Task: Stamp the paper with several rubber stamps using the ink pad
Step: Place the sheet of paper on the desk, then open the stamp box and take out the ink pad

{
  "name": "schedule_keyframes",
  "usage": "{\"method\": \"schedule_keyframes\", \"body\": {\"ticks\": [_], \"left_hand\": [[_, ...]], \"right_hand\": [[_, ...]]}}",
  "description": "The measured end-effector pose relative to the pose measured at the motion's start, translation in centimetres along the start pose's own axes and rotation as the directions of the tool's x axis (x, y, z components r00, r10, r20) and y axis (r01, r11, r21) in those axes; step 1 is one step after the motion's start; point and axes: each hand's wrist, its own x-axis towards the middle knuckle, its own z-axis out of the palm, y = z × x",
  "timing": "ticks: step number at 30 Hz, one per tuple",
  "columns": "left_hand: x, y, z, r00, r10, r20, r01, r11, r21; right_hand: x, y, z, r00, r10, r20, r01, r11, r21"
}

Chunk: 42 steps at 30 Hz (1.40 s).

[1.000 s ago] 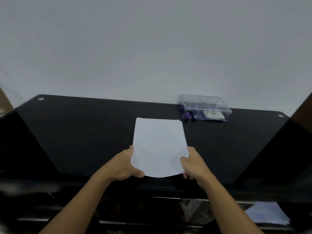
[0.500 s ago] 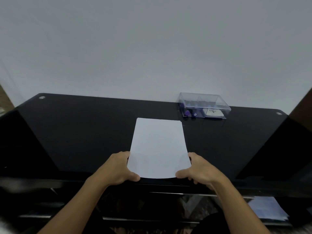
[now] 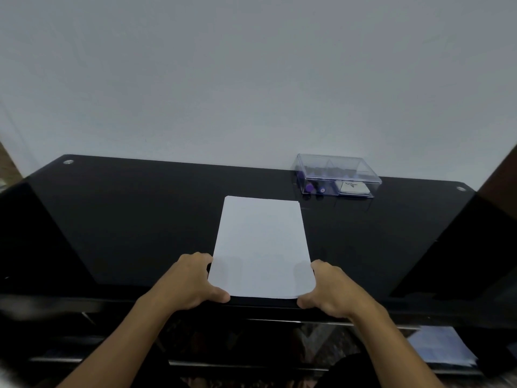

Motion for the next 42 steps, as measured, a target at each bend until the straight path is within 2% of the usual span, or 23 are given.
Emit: {"method": "schedule_keyframes", "body": {"ticks": [6, 22, 26, 29, 33, 38, 42], "left_hand": [[-0.3, 0.5, -0.6, 0.999, 0.017, 0.033, -0.018, 1.000, 0.014], [-0.8, 0.9, -0.7, 1.000, -0.028, 0.004, 0.028, 0.996, 0.079], [-1.0, 0.8, -1.0, 0.999, -0.032, 0.039, 0.026, 0.989, 0.148], [-1.1, 1.1, -1.7, 0.999, -0.042, -0.030, 0.048, 0.964, 0.262], [0.2, 3.0, -2.8, 0.986, -0.002, -0.166, 0.021, 0.993, 0.114], [3.9, 7.1, -3.3, 0.973, 0.073, -0.220, -0.086, 0.995, -0.049], [8.2, 11.6, -3.8, 0.951, 0.130, -0.279, -0.174, 0.975, -0.138]], "right_hand": [[0.0, -0.4, -0.2, 1.000, 0.024, 0.004, -0.024, 1.000, 0.003], [-0.3, -0.9, -0.2, 0.997, 0.080, -0.013, -0.081, 0.994, -0.069], [-0.5, -0.8, -0.3, 0.997, 0.079, 0.016, -0.077, 0.992, -0.099], [-0.6, -0.7, -0.7, 0.996, 0.090, 0.026, -0.085, 0.985, -0.149], [0.3, -0.8, -1.6, 0.997, 0.008, -0.072, -0.017, 0.993, -0.115], [3.1, -2.1, -2.8, 0.977, -0.138, -0.161, 0.149, 0.987, 0.056], [6.2, -2.7, -5.6, 0.961, -0.156, -0.228, 0.187, 0.974, 0.125]]}}
